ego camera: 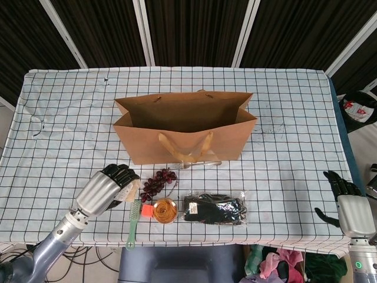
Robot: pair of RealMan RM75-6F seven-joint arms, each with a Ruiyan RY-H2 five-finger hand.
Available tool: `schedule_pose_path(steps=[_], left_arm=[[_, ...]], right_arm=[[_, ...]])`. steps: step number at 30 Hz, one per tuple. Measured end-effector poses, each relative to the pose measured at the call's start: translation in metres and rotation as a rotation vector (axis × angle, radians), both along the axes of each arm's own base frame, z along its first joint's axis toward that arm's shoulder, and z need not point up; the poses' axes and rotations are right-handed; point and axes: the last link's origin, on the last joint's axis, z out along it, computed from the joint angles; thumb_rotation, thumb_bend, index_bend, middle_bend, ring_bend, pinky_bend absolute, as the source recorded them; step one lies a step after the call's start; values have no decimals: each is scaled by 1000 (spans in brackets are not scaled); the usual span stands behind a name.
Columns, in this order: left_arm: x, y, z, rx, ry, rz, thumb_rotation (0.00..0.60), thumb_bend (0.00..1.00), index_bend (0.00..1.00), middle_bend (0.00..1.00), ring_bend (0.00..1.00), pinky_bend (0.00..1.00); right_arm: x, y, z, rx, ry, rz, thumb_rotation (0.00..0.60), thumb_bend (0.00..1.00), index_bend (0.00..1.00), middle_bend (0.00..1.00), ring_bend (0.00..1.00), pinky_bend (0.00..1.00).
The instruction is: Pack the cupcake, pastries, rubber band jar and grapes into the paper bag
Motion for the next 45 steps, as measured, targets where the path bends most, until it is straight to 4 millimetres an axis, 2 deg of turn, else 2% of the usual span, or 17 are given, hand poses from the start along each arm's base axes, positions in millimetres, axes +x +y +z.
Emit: schedule_pose_path(steps=[4, 7, 16, 21, 29, 39, 43, 45], left_arm=[[26, -12, 32, 93, -107, -120, 600, 274, 311, 346, 255, 370], [43, -9, 51, 154, -171, -182, 600, 272, 319, 338, 248, 370], [95, 32, 95, 269, -328, -259, 600, 268, 301, 332, 247, 377], [123, 57, 106, 268, -366, -254, 600, 262, 297, 329, 247, 408], [149, 94, 100, 262, -354, -181, 600, 260, 299, 321, 247, 408], [156, 150, 69, 214, -245, -26, 600, 255, 305, 312, 246, 407], [157, 161, 54, 182, -226, 8, 600, 169, 281, 286, 206, 379], [155, 164, 50, 178, -213, 18, 600, 107, 231, 227, 124, 308]], right_arm=[[-1, 0, 2, -12, 17, -4, 600, 129, 128, 114, 189, 217], [-2, 0, 3, -16, 17, -9, 600, 129, 128, 114, 189, 217], [-3, -1, -1, -6, 42, -12, 600, 128, 128, 114, 189, 218], [-4, -1, -3, -3, 43, -15, 600, 129, 128, 114, 189, 217], [-6, -2, -5, -2, 57, -27, 600, 129, 128, 114, 189, 218], [-6, -1, -4, -6, 57, -26, 600, 129, 129, 114, 189, 218], [-7, -1, -2, -15, 54, -30, 600, 128, 129, 114, 189, 218], [-7, -1, 0, -20, 54, -30, 600, 128, 129, 114, 189, 217]])
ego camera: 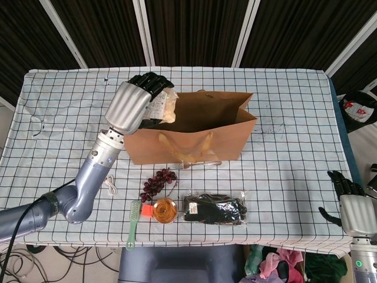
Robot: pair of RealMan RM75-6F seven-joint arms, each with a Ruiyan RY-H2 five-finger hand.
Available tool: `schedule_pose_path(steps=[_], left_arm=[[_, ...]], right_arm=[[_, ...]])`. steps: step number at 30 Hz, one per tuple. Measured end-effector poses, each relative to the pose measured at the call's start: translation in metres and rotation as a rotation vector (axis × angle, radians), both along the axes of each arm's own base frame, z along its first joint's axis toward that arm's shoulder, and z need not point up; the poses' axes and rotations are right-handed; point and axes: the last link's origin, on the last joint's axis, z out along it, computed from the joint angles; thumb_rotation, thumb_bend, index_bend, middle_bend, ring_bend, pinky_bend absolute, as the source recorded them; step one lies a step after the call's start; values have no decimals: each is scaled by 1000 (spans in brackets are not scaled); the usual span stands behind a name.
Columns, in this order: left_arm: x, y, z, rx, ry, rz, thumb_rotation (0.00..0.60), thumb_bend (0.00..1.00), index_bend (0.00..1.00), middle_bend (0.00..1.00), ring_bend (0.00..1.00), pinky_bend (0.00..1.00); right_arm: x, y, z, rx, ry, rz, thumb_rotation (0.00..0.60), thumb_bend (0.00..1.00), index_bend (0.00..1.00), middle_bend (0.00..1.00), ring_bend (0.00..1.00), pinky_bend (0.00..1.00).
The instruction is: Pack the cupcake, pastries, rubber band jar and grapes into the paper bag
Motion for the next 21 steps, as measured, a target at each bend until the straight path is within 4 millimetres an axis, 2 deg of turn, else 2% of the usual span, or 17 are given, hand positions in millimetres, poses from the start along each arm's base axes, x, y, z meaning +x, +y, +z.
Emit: schedule_pose_path(steps=[3, 6, 13, 21], left_arm=[[-3, 4, -5, -11, 6, 26, 600, 19, 152, 111, 9, 190], [-4, 5, -10, -37, 13, 61, 600, 6, 124, 62, 0, 153], [2, -8, -2, -5, 13, 47, 600, 6, 126, 73, 0, 149], [-5, -34, 31, 87, 37, -32, 600, 6, 125, 88, 0, 150]], right_arm=[[-1, 0, 2, -9, -2, -3, 600, 128, 129, 114, 189, 217], [-2, 0, 4, -16, -3, -8, 600, 129, 129, 114, 189, 218], [-2, 0, 4, -21, -8, -5, 600, 129, 129, 114, 189, 218], [-2, 0, 5, -32, -7, -10, 600, 132, 129, 114, 189, 218]])
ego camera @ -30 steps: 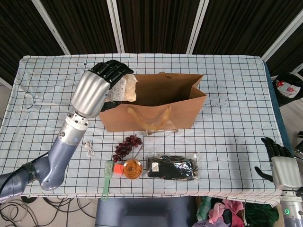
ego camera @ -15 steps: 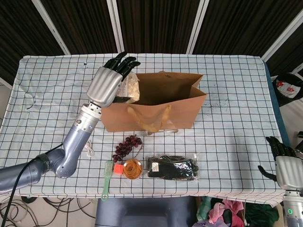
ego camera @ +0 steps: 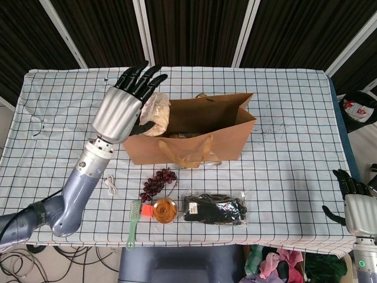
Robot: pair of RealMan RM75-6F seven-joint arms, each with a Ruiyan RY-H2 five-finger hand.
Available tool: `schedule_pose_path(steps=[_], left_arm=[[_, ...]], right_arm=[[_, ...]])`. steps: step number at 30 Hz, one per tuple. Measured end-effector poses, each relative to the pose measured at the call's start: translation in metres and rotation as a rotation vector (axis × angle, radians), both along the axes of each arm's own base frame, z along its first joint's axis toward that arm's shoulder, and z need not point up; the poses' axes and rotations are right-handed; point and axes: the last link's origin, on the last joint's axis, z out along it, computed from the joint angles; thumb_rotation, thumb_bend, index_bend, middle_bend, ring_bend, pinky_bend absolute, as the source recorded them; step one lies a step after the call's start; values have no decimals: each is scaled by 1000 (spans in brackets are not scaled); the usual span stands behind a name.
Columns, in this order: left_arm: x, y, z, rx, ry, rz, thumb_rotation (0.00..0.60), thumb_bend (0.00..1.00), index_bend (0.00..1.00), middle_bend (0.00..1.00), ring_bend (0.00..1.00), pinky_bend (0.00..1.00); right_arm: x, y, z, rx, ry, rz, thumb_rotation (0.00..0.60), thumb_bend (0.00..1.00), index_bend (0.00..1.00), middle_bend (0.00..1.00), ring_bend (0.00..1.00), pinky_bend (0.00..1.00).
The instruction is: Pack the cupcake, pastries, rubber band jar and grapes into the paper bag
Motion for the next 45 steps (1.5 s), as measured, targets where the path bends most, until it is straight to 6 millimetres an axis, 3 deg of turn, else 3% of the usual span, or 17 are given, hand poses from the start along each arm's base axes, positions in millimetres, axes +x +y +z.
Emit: schedule_pose_path(steps=[5, 16, 22, 28, 34, 37, 41, 45], left_arm=[[-18, -7, 18, 27, 80, 23, 600, 3, 121, 88, 0, 151], [-41, -15, 23, 1, 137, 80, 600, 0, 121, 91, 0, 152], [-75, -47, 30, 19, 121, 99, 600, 0, 167, 141, 0, 171], [-126, -90, 27, 7, 63, 27, 600, 0, 166, 159, 0, 173], [-208, -121, -6, -118, 98, 72, 600, 0, 155, 152, 0, 174], [-229, -138, -33, -266, 87, 118, 600, 0, 148, 148, 0, 175], [-231, -148, -61, -410, 111, 148, 600, 0, 146, 143, 0, 174], [-215, -149, -85, -512, 126, 137, 600, 0, 139, 142, 0, 163]], right_arm=[[-2, -1, -1, -6, -6, -14, 600, 143, 129, 116, 190, 217], [-3, -3, -3, -11, 3, -25, 600, 144, 129, 116, 190, 217], [-4, -2, -1, -19, 6, -23, 600, 144, 129, 116, 190, 217], [-3, -2, 1, -34, 8, -21, 600, 146, 129, 116, 190, 217], [-2, -2, 0, -37, 13, -22, 600, 146, 129, 116, 190, 218], [-3, -3, 0, -35, 14, -23, 600, 146, 129, 116, 190, 218], [-2, -2, 0, -29, 8, -20, 600, 146, 129, 116, 190, 217], [-2, -2, 0, -27, 10, -17, 600, 147, 129, 116, 190, 217]])
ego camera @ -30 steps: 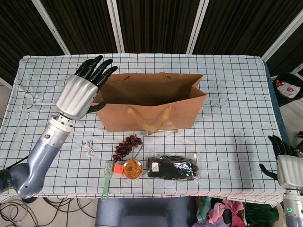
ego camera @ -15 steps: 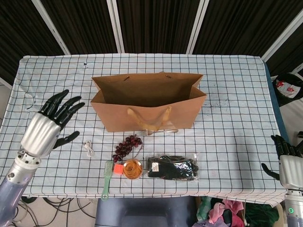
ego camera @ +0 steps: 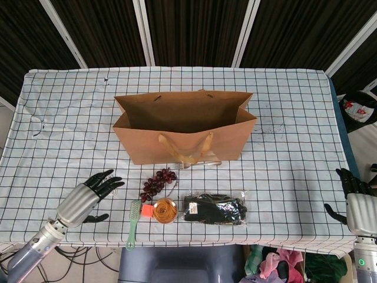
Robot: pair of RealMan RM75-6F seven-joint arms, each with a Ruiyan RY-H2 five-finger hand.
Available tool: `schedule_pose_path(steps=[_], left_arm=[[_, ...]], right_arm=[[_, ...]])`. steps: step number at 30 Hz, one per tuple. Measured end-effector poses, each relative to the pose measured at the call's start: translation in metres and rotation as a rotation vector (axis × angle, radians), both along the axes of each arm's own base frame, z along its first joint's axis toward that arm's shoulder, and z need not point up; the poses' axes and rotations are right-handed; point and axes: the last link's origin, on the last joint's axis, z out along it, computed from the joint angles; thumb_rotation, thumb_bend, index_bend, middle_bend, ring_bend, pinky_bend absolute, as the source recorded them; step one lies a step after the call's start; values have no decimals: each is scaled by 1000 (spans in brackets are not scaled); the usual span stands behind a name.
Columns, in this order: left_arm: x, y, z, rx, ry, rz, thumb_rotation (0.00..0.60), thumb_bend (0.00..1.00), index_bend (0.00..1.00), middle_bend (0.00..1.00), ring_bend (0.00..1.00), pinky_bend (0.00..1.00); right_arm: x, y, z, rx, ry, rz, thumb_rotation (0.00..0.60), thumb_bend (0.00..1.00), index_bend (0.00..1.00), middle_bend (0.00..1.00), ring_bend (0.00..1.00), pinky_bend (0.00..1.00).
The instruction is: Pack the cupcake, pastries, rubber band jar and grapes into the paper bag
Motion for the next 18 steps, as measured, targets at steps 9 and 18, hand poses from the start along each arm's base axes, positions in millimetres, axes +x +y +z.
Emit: schedule_pose_path(steps=[9, 18], left_arm=[[39, 14, -51, -170, 16, 1, 600, 0, 120, 143, 0, 148], [74, 29, -95, -243, 24, -4, 600, 0, 119, 150, 0, 132]], right_arm=[[0, 0, 4, -16, -1, 7, 600, 146, 129, 119, 190, 217], [-1, 1, 5, -19, -3, 6, 600, 146, 128, 119, 190, 218]])
